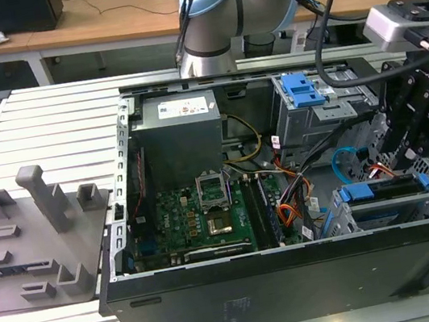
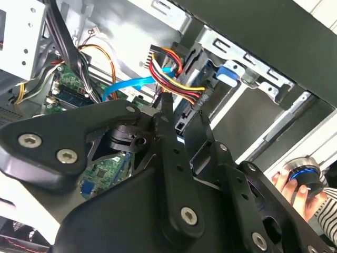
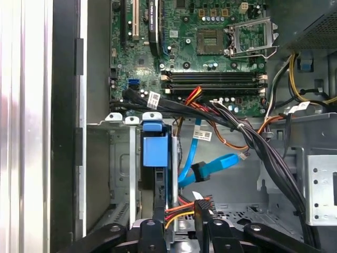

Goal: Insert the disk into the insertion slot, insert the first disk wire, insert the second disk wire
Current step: 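Insert the second disk wire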

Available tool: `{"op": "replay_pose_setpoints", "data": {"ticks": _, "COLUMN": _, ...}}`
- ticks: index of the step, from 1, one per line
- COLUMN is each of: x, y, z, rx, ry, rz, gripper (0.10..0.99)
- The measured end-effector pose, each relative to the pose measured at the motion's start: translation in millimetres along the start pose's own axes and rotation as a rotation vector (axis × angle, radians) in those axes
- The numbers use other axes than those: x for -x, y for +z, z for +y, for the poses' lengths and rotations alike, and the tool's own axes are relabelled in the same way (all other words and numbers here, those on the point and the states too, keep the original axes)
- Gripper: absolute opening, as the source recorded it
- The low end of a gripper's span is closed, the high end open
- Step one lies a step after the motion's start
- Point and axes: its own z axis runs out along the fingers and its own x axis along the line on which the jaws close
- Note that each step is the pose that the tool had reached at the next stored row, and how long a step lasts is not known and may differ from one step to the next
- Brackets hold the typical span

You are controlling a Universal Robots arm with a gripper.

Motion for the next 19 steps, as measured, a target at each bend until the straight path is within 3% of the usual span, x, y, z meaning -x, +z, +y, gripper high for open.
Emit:
{"op": "replay_pose_setpoints", "data": {"ticks": 14, "x": 19.2, "y": -0.6, "z": -2.0, "rx": 0.0, "ry": -0.002, "rz": 0.0001, "gripper": 0.361}}
{"op": "replay_pose_setpoints", "data": {"ticks": 19, "x": 20.0, "y": -0.4, "z": -0.4, "rx": -0.001, "ry": -0.051, "rz": 0.002, "gripper": 0.361}}
